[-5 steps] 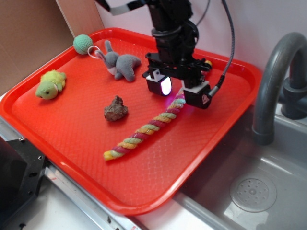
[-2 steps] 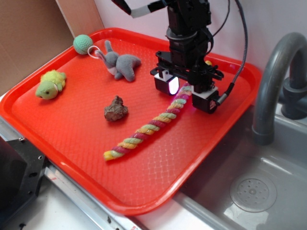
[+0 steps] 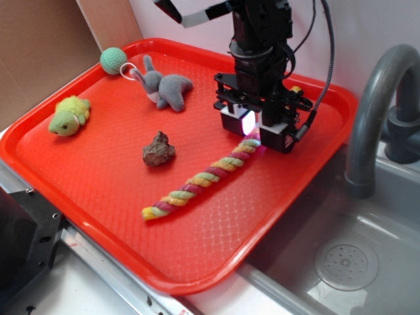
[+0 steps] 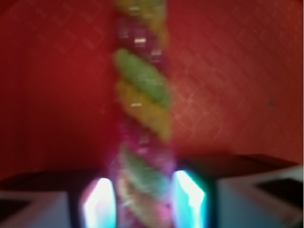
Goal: Grab the multicolored rope.
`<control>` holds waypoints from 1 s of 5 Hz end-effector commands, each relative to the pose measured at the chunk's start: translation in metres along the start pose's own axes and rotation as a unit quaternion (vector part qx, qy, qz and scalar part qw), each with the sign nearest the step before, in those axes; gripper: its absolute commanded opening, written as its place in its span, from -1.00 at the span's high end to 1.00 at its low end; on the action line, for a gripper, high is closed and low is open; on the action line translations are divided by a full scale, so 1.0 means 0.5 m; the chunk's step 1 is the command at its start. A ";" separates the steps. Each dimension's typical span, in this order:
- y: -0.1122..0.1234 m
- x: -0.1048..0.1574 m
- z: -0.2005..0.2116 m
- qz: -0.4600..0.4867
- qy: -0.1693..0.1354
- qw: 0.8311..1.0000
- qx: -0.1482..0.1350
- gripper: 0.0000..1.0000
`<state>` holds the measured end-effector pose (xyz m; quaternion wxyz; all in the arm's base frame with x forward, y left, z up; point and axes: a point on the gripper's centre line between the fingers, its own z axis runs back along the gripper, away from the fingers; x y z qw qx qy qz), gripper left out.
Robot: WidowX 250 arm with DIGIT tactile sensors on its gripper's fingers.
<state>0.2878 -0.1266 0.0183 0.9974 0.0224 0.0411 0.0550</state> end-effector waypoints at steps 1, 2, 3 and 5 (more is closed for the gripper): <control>0.041 0.004 0.081 0.027 -0.036 0.998 0.035 1.00; 0.062 -0.043 0.175 0.037 -0.068 0.997 0.001 1.00; 0.138 -0.104 0.260 0.082 -0.135 0.986 -0.058 1.00; 0.233 -0.177 0.405 0.097 -0.138 0.977 -0.133 1.00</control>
